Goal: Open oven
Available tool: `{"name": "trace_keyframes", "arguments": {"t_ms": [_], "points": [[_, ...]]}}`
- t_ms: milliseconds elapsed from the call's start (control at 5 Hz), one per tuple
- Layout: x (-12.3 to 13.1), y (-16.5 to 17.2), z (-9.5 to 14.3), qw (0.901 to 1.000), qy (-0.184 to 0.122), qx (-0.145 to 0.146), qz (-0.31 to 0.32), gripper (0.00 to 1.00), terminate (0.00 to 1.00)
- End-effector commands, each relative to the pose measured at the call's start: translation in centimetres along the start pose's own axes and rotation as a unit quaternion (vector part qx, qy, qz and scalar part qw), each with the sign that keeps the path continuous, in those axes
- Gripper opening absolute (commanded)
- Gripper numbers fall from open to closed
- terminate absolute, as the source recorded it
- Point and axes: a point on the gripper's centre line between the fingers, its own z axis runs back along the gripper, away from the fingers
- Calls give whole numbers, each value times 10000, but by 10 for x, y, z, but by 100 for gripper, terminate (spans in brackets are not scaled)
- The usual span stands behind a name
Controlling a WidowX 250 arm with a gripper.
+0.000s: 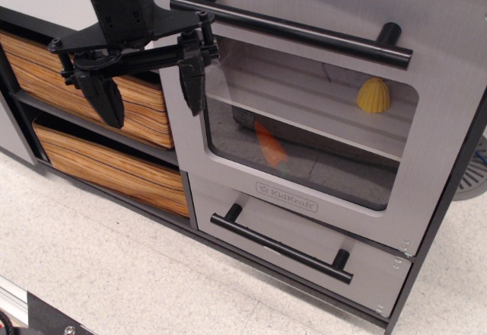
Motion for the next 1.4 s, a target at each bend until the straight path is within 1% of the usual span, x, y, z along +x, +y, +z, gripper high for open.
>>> {"name": "trace_keyframes", "arguments": {"t_ms": [0, 200, 400, 600, 800, 1000, 1200], "points": [[0, 0, 0, 10000, 0, 0, 0, 100, 0], [5, -15, 12, 9954, 62, -424, 852, 100, 0], [23, -40, 22, 9790, 46, -938, 1809, 100, 0], [36, -56, 23, 9526, -398, -1534, 2596, 100, 0], [43, -73, 29, 9298, -728, -1852, 3097, 100, 0], [49, -82, 28, 9199, -886, -1894, 3317, 100, 0], [54, -88, 19, 9158, -1011, -1777, 3458, 100, 0]]}}
